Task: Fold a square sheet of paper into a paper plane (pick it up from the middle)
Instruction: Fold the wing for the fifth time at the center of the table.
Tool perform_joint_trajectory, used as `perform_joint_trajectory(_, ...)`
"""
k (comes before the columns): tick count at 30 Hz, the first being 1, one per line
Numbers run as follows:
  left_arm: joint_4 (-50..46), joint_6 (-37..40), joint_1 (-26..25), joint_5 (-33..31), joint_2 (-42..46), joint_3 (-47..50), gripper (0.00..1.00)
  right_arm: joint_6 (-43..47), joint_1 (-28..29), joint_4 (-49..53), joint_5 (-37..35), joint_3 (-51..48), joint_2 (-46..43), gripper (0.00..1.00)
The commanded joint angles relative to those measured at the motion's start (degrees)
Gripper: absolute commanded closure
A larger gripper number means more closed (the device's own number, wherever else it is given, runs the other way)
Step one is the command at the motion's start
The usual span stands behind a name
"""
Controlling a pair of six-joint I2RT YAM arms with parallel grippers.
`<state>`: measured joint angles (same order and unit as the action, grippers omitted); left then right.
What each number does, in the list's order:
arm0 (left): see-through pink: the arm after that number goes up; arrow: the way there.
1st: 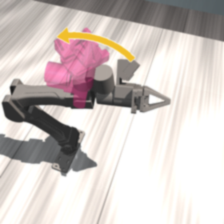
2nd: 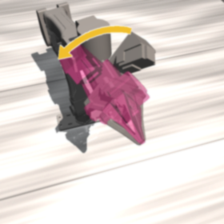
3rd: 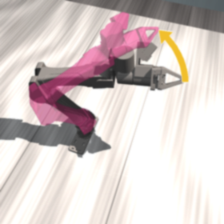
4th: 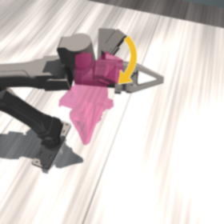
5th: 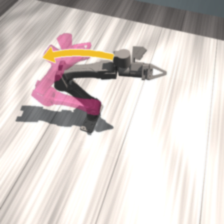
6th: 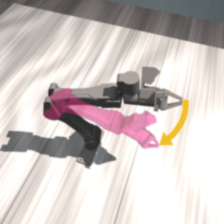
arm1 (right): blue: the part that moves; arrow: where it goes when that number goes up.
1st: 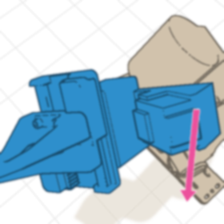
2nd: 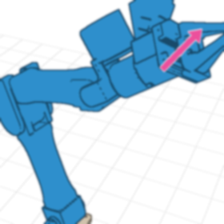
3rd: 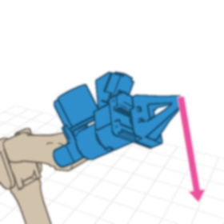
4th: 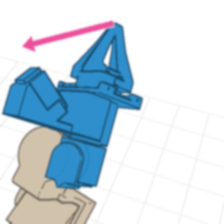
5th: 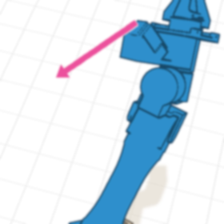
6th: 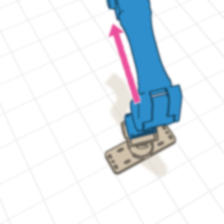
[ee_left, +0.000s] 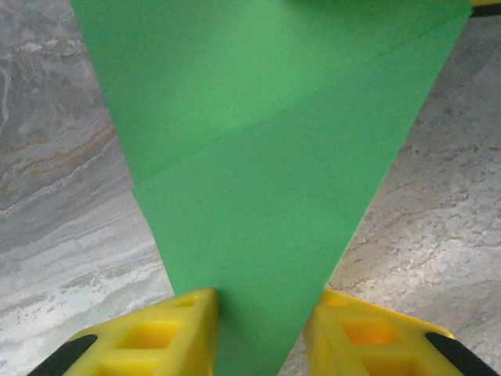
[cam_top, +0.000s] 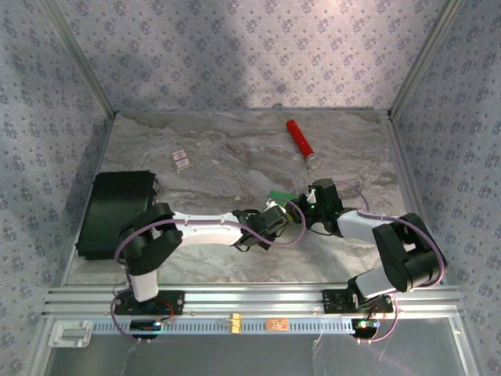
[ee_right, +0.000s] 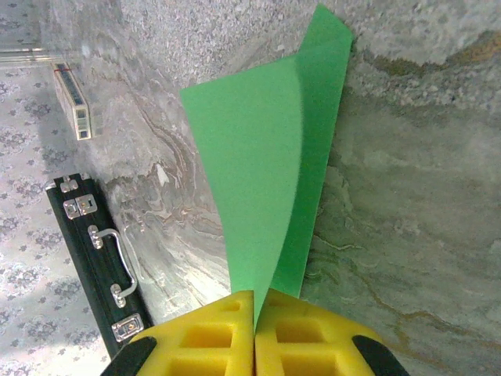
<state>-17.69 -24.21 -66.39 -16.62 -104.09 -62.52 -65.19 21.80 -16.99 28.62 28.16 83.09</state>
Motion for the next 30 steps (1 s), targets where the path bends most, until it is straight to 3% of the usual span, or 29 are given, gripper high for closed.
perform_joint_trajectory(1,-2.07,1.00,-0.42,-2.05,-0.94,-1.73,0.69,-1.05,0.40,-0.18,-0.88,-0.47,-1.30,0.92)
perform_joint_trajectory(10,-2.74,1.22,-0.58,-2.72,-1.29,-2.43,0.72,-1.01,0.40,-0.14,-0.70,-0.51,-1.58,0.92)
perform_joint_trajectory(30,-1.73,3.92,-1.60,-2.62,-0.85,-1.15,0.57,-0.95,0.42,-0.23,-0.76,-0.05,-1.52,0.95)
